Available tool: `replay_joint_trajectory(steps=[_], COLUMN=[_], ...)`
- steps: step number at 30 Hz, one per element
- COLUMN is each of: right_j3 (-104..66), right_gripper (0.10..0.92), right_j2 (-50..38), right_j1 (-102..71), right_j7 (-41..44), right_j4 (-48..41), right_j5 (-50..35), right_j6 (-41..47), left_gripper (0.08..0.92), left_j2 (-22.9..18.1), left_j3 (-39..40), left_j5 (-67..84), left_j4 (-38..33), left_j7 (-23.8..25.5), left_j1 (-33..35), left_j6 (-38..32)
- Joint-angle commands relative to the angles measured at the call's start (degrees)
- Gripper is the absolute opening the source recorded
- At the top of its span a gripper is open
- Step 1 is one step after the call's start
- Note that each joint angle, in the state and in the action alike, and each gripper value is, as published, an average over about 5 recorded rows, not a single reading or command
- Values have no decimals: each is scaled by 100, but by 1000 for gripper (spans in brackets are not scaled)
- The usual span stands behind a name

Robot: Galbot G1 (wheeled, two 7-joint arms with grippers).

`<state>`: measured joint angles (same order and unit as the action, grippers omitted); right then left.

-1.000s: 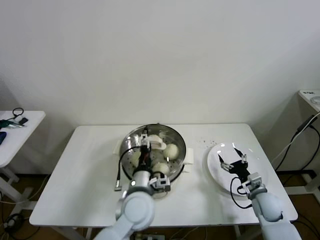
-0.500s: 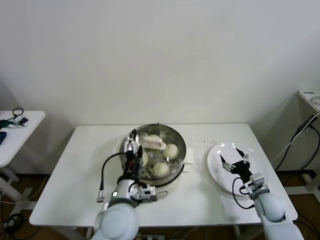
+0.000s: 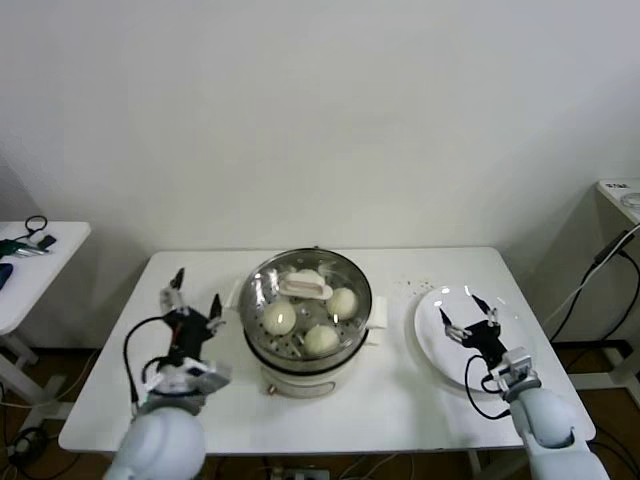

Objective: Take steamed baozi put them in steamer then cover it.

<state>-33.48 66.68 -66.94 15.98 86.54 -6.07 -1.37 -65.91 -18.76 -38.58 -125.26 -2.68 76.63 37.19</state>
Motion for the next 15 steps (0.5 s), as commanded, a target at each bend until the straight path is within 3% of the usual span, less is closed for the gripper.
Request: replay_joint_trajectory(steps=[1, 6, 15], right_j3=[-97, -184, -310], right_gripper=[823, 823, 823], right_j2=[48, 160, 132], right_j1=[-165, -242, -431], right_j7=[3, -86, -88], right_j4=[222, 245, 458], right_j5=[-79, -101, -185], right_j6=[-86, -249, -236], left_gripper=[823, 823, 823], left_j2=[-382, -516, -605], left_j3=[-2380, -2409, -2294], left_j5=[3814, 4343, 4548], left_j4=[627, 1111, 1271], left_j7=[-1018, -1021, -955], left_j1=[992, 1026, 987], left_j6=[-3272, -3554, -3541])
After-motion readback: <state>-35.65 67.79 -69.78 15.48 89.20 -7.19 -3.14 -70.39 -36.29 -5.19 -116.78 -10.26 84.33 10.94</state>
